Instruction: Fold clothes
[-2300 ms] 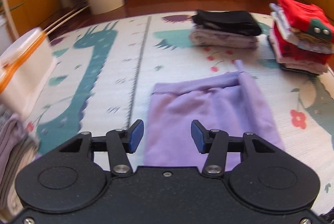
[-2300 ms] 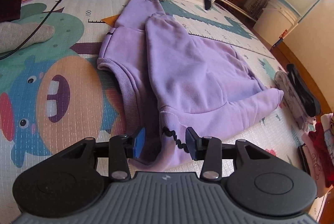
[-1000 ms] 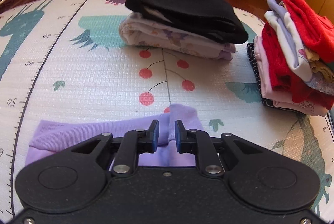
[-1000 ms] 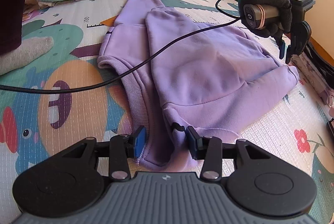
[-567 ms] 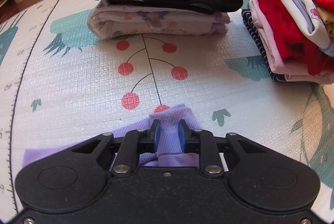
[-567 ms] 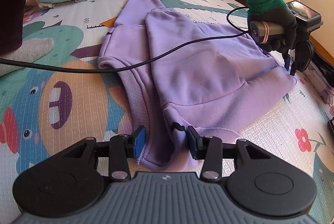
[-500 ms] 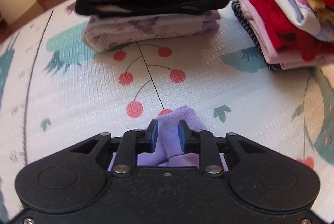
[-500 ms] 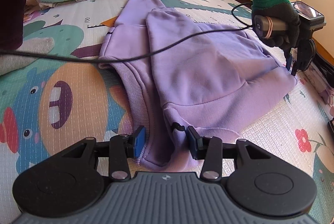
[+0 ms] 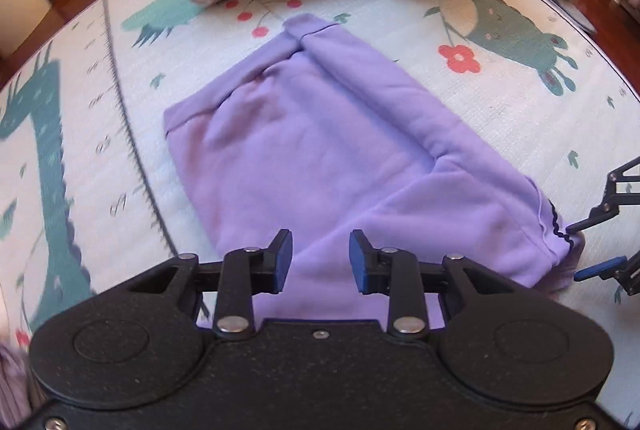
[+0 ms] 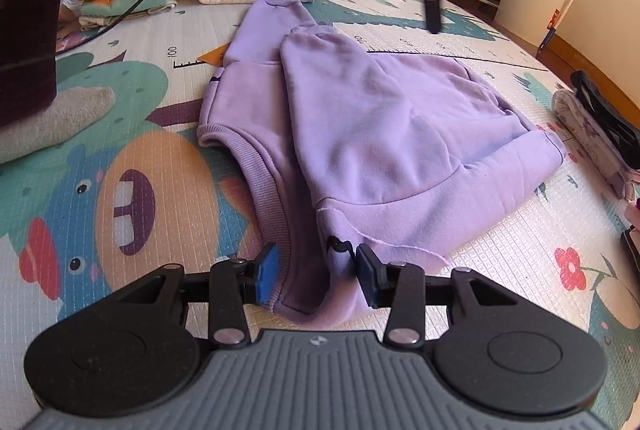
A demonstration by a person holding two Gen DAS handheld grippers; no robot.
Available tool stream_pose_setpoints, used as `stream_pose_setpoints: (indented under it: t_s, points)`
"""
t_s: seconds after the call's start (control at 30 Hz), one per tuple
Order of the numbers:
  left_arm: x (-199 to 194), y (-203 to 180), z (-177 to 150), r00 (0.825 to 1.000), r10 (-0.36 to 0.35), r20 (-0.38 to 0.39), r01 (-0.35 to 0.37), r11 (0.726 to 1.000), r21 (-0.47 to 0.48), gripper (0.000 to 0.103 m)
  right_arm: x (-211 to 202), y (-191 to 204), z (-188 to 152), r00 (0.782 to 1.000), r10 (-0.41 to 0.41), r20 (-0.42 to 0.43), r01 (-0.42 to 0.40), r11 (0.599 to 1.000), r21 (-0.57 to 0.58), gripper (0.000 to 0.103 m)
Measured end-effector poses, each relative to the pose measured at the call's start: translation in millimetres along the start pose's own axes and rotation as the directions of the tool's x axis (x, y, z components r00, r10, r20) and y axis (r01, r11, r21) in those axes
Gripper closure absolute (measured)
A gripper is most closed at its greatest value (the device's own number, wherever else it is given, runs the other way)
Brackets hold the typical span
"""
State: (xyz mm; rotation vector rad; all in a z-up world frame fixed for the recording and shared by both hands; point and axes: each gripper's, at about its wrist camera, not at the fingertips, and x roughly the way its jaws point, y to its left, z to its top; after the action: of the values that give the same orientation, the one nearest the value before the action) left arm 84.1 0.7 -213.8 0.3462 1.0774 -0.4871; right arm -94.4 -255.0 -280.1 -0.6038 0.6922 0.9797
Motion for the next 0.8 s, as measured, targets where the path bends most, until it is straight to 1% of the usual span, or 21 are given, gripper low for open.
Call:
stream_pose_setpoints:
  t_s: [0.07, 0.13, 0.17, 0.2, 0.23, 0.27, 0.3, 0.37, 0.4, 0.47, 0.5, 0.57, 0.6, 0.63, 0.7, 0.8]
  points:
    - [-3, 13, -32, 1.0, 0.016, 0.026, -0.012, 0.987, -0.161, 0.074, -4, -1, 1, 1.0, 0.002, -0.003, -0.002, 1.0, -0.008, 0.06]
    - [-7, 26, -60, 0.997, 0.048, 0.053, -0.031, 0.958, -0.287, 0.074, -7, -1, 2, 1.0, 0.003, -0.009, -0.003, 1.0, -0.023, 0.059]
    - [-9, 33, -70, 0.996, 0.067, 0.063, -0.042, 0.937, -0.348, 0.074, -5, 0, 5, 1.0, 0.001, -0.015, -0.002, 0.999, -0.038, 0.059]
    - [-10, 45, -81, 0.994, 0.078, 0.074, -0.039, 0.903, -0.429, 0.074, -4, 1, 7, 1.0, -0.007, -0.019, 0.006, 0.998, -0.056, 0.059]
    - [-12, 57, -91, 0.992, 0.089, 0.085, -0.034, 0.861, -0.508, 0.074, -2, 2, 10, 1.0, -0.019, -0.02, 0.018, 0.997, -0.073, 0.059]
    - [-13, 67, -99, 0.991, 0.095, 0.091, -0.027, 0.826, -0.563, 0.074, -1, 2, 12, 0.999, -0.032, -0.021, 0.03, 0.996, -0.087, 0.058]
    - [-12, 76, -106, 0.991, 0.092, 0.095, -0.015, 0.793, -0.609, 0.074, 1, 2, 15, 0.999, -0.038, -0.022, 0.035, 0.995, -0.094, 0.056]
    - [-11, 92, -116, 0.99, 0.098, 0.098, -0.004, 0.725, -0.689, 0.074, 7, 1, 19, 0.999, -0.039, -0.023, 0.036, 0.994, -0.1, 0.056]
    - [-10, 99, -121, 0.991, 0.085, 0.108, 0.019, 0.692, -0.722, 0.074, 10, 1, 20, 0.999, -0.037, -0.028, 0.034, 0.994, -0.102, 0.056]
    - [-7, 109, -129, 0.99, 0.054, 0.133, 0.069, 0.633, -0.771, 0.073, 17, 2, 22, 0.999, -0.032, -0.042, 0.027, 0.994, -0.101, 0.056]
    - [-5, 113, -133, 0.989, 0.051, 0.136, 0.077, 0.606, -0.792, 0.074, 19, 3, 22, 0.998, -0.03, -0.048, 0.025, 0.995, -0.096, 0.056]
    - [0, 120, -145, 0.989, 0.029, 0.144, 0.108, 0.527, -0.843, 0.074, 22, 5, 22, 0.998, -0.025, -0.055, 0.02, 0.996, -0.082, 0.056]
    - [3, 122, -152, 0.988, 0.008, 0.154, 0.132, 0.48, -0.867, 0.073, 23, 5, 21, 0.998, -0.023, -0.061, 0.018, 0.997, -0.075, 0.056]
    - [6, 123, -158, 0.986, -0.014, 0.166, 0.155, 0.44, -0.885, 0.073, 24, 6, 19, 0.998, -0.021, -0.067, 0.017, 0.998, -0.067, 0.055]
    - [12, 122, -167, 0.979, -0.051, 0.195, 0.2, 0.381, -0.903, 0.073, 25, 4, 17, 0.997, -0.014, -0.074, 0.011, 0.999, -0.044, 0.055]
    - [21, 121, -177, 0.967, -0.072, 0.246, 0.256, 0.305, -0.917, 0.073, 26, 1, 15, 0.997, -0.009, -0.08, 0.008, 1.0, -0.014, 0.055]
